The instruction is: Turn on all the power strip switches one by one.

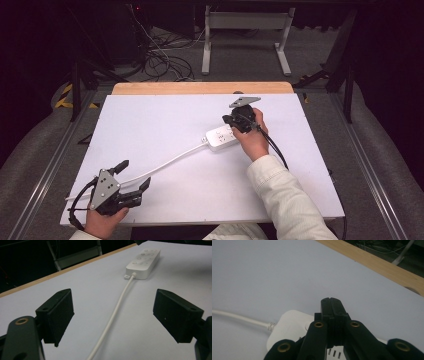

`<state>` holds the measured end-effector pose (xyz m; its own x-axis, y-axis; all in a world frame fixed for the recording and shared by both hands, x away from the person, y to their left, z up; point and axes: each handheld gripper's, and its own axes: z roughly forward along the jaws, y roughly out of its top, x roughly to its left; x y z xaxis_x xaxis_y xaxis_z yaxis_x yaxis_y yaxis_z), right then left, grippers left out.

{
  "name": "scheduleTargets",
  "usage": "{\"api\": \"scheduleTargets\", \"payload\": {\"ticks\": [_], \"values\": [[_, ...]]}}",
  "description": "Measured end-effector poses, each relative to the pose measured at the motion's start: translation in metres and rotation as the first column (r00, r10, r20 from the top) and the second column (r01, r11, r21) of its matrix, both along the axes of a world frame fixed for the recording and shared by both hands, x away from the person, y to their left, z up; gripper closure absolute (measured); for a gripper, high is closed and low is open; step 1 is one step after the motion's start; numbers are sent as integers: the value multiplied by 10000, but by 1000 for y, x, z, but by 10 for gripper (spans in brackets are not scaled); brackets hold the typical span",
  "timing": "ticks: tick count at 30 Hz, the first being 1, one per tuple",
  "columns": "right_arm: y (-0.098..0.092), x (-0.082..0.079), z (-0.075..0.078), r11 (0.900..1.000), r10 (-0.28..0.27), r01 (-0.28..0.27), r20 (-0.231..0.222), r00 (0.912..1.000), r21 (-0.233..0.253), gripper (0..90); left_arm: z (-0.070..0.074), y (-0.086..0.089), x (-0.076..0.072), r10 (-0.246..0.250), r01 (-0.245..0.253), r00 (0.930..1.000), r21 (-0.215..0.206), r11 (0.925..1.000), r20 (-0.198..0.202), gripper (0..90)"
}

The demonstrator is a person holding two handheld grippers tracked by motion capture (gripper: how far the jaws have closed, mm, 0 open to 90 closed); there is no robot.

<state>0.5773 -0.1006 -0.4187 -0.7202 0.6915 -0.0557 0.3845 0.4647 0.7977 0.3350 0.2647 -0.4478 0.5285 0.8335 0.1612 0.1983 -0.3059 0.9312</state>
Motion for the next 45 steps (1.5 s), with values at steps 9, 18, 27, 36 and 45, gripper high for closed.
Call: {"api": "scheduleTargets", "payload": {"ticks": [9, 18, 27, 36, 45], "values": [[9, -6, 1, 9989, 415, -410, -205, 9989, 241, 900, 0, 0, 1, -24, 24, 10000, 13, 10000, -49, 172], [25, -5, -16, 9975, 679, -688, -505, 9964, -155, 900, 0, 0, 0, -33, 33, 10000, -27, 10000, -66, 172], [25, 3, -29, 9969, 371, -425, -811, 9960, -667, 900, 0, 0, 0, -41, 41, 10000, -1, 10000, -38, 172], [26, 4, -33, 9960, 375, -445, -890, 9953, -776, 900, 0, 0, 0, -53, 53, 10000, 5, 10000, -27, 172], [26, 4, -34, 9950, 455, -534, -936, 9946, -847, 900, 0, 0, 0, -35, 35, 10000, -4, 10000, -46, 172]]}}
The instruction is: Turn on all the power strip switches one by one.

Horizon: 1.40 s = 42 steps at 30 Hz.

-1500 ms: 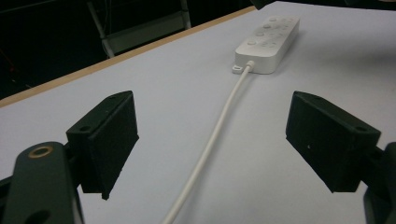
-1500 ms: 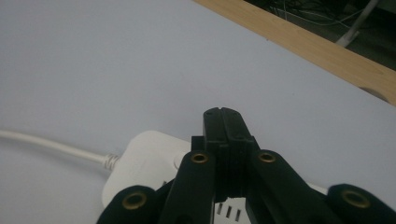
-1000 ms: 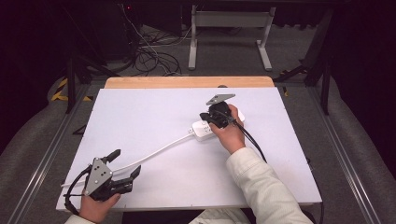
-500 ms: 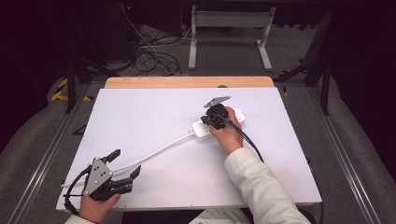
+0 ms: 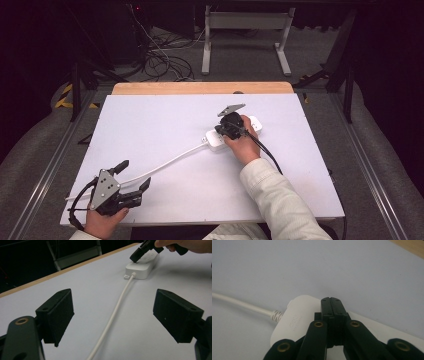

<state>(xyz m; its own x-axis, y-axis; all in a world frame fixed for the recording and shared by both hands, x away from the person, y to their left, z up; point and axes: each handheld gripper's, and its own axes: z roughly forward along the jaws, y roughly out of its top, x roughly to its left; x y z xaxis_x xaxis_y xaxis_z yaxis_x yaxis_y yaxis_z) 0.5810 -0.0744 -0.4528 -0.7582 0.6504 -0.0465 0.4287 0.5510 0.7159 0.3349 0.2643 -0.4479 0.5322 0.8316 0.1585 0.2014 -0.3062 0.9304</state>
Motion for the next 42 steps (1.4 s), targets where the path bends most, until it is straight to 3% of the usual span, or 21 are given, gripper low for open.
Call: {"api": "scheduleTargets", "payload": {"ticks": [29, 42], "values": [[3, 1, -2, 9996, -275, 273, -208, 9994, -117, 900, 0, 0, 0, -22, 22, 10000, 77, 10000, 67, 172], [8, 0, 0, 9981, -320, 315, -88, 9994, -534, 900, 1, 0, -1, 4, -5, 10000, 88, 10000, 91, 172]]}}
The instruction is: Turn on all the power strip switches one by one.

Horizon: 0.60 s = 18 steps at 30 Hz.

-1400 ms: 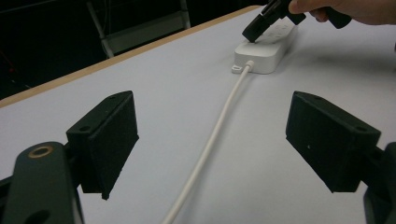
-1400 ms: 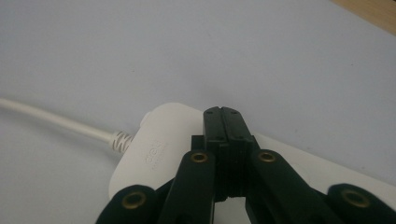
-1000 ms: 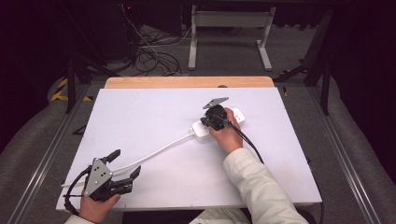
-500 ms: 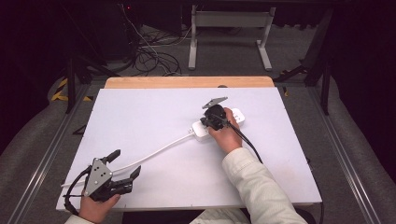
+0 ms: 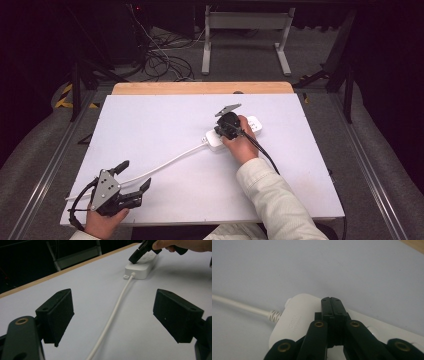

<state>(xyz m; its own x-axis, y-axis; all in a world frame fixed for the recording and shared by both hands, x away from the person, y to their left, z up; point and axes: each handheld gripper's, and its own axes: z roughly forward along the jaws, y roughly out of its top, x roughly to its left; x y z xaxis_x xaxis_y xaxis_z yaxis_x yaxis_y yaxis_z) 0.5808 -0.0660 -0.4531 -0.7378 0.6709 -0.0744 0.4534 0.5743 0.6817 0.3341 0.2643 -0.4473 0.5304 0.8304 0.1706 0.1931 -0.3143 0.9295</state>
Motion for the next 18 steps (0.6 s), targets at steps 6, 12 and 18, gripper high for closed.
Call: {"api": "scheduleTargets", "payload": {"ticks": [6, 12, 18], "values": [[-10, -7, 11, 9950, 267, -280, 146, 9995, 963, 900, -1, 1, 1, 14, -15, 9999, -139, 9999, -112, 172], [-11, -23, 28, 9903, 768, -834, 624, 9951, 1107, 815, -1, 0, 1, 94, -95, 9999, -122, 9999, -85, 172], [-18, -34, 42, 9822, 934, -1067, 908, 9915, 1544, 637, -1, 0, 2, 107, -108, 9999, -53, 9999, -89, 172]]}}
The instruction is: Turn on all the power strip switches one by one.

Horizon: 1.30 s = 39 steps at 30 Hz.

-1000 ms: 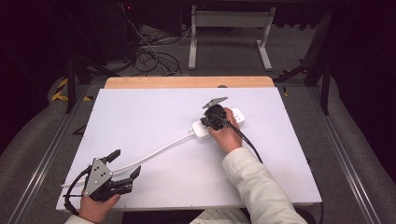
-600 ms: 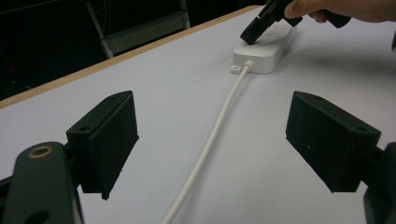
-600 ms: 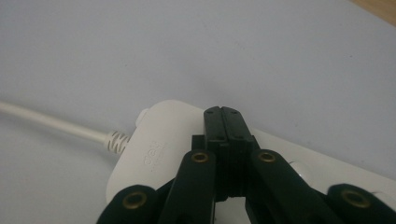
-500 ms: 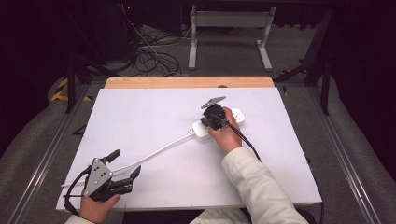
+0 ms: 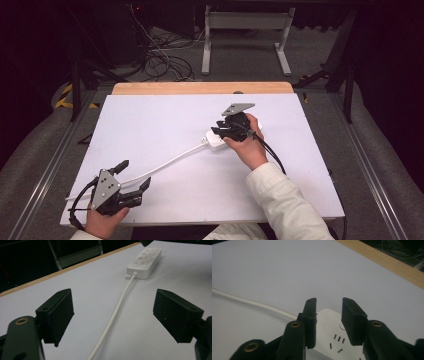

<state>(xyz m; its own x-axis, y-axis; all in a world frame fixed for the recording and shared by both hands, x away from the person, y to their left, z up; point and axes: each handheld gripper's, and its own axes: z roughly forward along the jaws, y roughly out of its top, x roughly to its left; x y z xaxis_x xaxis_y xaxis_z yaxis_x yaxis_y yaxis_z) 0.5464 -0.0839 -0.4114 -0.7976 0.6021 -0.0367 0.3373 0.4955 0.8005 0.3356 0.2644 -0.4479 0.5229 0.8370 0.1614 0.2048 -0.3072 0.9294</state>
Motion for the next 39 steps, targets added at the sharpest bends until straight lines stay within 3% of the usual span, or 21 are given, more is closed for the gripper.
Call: {"api": "scheduleTargets", "payload": {"ticks": [9, 18, 25, 29, 32, 36, 39], "values": [[-26, -29, 19, 9946, 262, -304, 439, 9987, 995, 373, 0, 0, -1, 6, -6, 10000, 16, 10000, 72, 172], [-58, -66, 22, 9825, 379, -496, 682, 9970, 1795, 276, 1, -1, -2, 4, -4, 10000, 15, 10000, 82, 172], [-87, -90, 13, 9724, 333, -488, 712, 9969, 2281, 223, 1, -4, -3, -84, 84, 9999, -22, 10000, 84, 172], [-97, -98, 5, 9772, 274, -417, 712, 9971, 2082, 178, 0, -5, -3, -109, 109, 9999, 10, 9999, 33, 172], [-105, -104, -1, 9750, 292, -446, 736, 9969, 2178, 159, 0, -5, -3, -101, 101, 9999, 21, 9999, 14, 172], [-116, -110, -15, 9688, 421, -571, 668, 9969, 2413, 143, 0, -5, -3, -115, 115, 9999, 40, 9999, 25, 172], [-125, -112, -30, 9605, 537, -612, 350, 9979, 2714, 141, 0, -5, -3, -147, 147, 9999, 9, 9999, 0, 171]]}}
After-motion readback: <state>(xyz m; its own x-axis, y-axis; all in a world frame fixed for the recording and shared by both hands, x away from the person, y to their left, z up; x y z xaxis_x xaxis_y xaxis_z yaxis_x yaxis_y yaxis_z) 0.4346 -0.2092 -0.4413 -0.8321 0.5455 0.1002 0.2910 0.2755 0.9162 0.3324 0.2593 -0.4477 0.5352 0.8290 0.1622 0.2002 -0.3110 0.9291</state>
